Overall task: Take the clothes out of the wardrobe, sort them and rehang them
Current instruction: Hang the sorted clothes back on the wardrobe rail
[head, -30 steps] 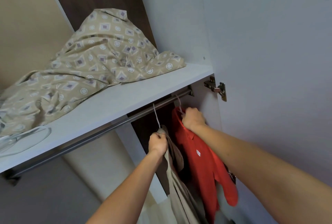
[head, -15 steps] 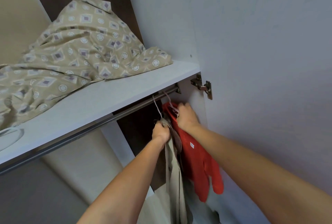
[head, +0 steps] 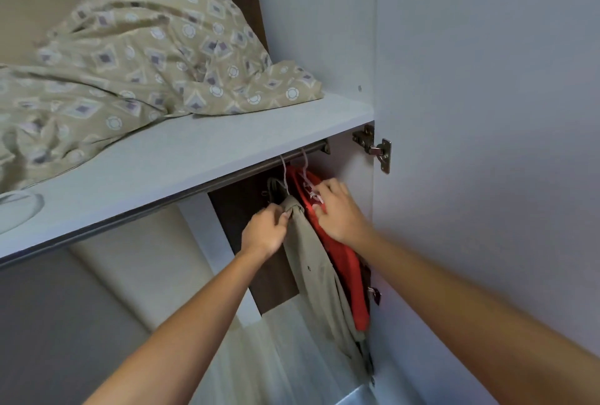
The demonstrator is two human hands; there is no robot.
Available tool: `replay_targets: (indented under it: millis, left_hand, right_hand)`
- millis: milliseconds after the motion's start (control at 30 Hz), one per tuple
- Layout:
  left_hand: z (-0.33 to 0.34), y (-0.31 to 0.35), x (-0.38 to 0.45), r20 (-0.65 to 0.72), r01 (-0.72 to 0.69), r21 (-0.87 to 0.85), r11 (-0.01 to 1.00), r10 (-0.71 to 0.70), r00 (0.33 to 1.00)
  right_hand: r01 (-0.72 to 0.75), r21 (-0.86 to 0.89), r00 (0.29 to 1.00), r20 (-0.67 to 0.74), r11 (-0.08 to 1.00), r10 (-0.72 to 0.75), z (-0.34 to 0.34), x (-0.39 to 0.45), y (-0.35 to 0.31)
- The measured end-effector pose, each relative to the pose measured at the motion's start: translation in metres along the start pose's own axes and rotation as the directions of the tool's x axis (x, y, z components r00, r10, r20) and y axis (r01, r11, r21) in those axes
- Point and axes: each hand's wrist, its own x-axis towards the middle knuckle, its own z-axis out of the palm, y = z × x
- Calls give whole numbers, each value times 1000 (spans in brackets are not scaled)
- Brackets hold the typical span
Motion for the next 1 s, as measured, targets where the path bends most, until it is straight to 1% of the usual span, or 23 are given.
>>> replay_targets:
  millis: [33,133,300,433,567,733,800,900,933,1000]
  left_hand:
    - [-5,-4,-6,-24,-27,43,999,28,999]
    - [-24,-15,-26,-39,-78,120,990,84,996]
    - [-70,-22,-68,-96,-82,233,969,107,990]
    - [-109,-24,-114,-116,-16,299,954,53,992]
    - [-143,-35,-164,-135,85,366,927,-38,990]
    - [-176,-46,-224,-230,247,392,886,-166,959]
    - [-185,-46,-253,-285,311,413,856,-203,937]
    - [-193,-39,-305,-365,433,408,804,-291,884]
    - [-194,-33,-327,-384,476,395,786,-330,863]
    - [-196,-20,-377,-416,555,373,744,-401,816]
  right_hand:
    - [17,-28,1000,5,999,-17,-2,-2,-5]
    - [54,-76,998,21,996,-53,-7,-9,-23]
    - [122,-76,991,72,990,-116,-17,-20,-61]
    - [151,-36,980,132,988,-145,-24,-35,-94]
    - [170,-34,969,190,985,-160,-32,-54,-126]
    - [240,74,937,243,968,-251,-38,-69,-157]
    - [259,178,920,254,949,-299,-38,-79,-166]
    - [233,379,896,273,896,-349,-34,-98,-180]
    - [236,431,879,288,871,-381,-33,-107,-186]
    - [258,506,815,344,823,-467,-31,-134,-201]
